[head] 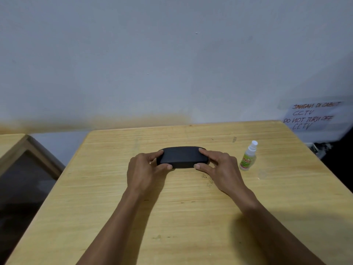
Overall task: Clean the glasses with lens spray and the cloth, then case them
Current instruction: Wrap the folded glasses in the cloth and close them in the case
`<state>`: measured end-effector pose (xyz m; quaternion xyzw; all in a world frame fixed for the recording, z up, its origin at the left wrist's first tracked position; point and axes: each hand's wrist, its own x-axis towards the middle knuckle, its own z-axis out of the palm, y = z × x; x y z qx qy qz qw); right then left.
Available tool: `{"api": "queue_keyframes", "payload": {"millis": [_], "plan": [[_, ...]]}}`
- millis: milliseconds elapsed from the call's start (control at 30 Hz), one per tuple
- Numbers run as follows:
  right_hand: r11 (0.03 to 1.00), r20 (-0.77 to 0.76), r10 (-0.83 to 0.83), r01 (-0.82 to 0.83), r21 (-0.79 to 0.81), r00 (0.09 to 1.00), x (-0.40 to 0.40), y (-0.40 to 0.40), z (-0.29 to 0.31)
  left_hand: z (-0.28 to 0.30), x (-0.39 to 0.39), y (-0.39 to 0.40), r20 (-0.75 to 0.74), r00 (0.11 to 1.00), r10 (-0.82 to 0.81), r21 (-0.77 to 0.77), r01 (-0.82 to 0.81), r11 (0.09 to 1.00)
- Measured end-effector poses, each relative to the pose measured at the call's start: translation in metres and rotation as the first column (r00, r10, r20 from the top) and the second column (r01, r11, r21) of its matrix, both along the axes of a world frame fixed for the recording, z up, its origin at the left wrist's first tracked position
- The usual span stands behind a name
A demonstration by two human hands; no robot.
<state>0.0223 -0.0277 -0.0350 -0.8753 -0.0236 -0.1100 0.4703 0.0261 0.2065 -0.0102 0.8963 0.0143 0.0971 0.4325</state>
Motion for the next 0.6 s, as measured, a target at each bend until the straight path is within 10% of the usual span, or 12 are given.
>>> {"api": "queue_keyframes", "payload": {"millis": [600], "plan": [[0.999,0.017,-0.045,0.045,0.017,0.999,0.110,0.030,0.020,0.013,0.109,0.011,0.050,0.997,0.060,-0.001,-0.060,0.998]]}}
